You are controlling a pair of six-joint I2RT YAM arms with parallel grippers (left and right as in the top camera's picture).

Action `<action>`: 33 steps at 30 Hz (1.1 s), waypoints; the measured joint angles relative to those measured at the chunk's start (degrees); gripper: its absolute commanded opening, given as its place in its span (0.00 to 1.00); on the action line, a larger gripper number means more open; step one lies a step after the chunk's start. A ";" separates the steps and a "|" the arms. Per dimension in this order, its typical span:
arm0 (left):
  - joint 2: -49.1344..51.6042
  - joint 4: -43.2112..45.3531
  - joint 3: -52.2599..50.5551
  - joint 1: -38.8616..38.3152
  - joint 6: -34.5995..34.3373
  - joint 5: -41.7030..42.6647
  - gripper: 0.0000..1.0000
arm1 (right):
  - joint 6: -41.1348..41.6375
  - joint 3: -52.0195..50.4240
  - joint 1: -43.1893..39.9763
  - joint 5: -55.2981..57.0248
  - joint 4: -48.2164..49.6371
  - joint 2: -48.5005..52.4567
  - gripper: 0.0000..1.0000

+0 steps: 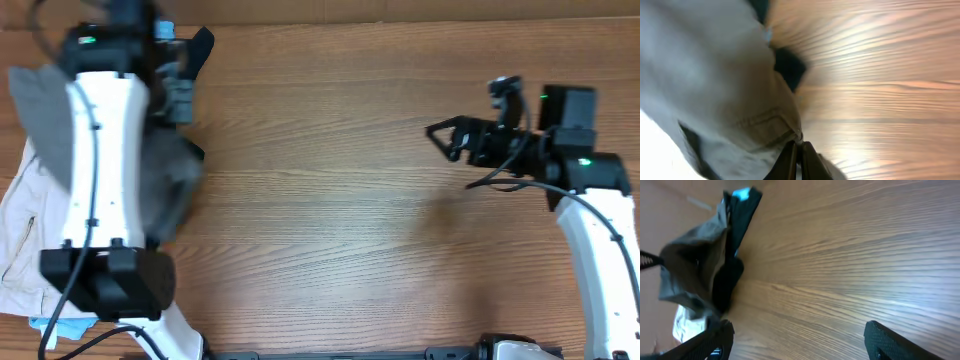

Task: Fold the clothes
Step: 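Lift the grey shorts with the left gripper and drag them right onto the table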

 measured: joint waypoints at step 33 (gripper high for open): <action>20.94 46.84 3.82 -36.41 -1.09 8.87 1.00 | 0.81 1.88 -21.66 -0.74 -8.46 -6.71 1.00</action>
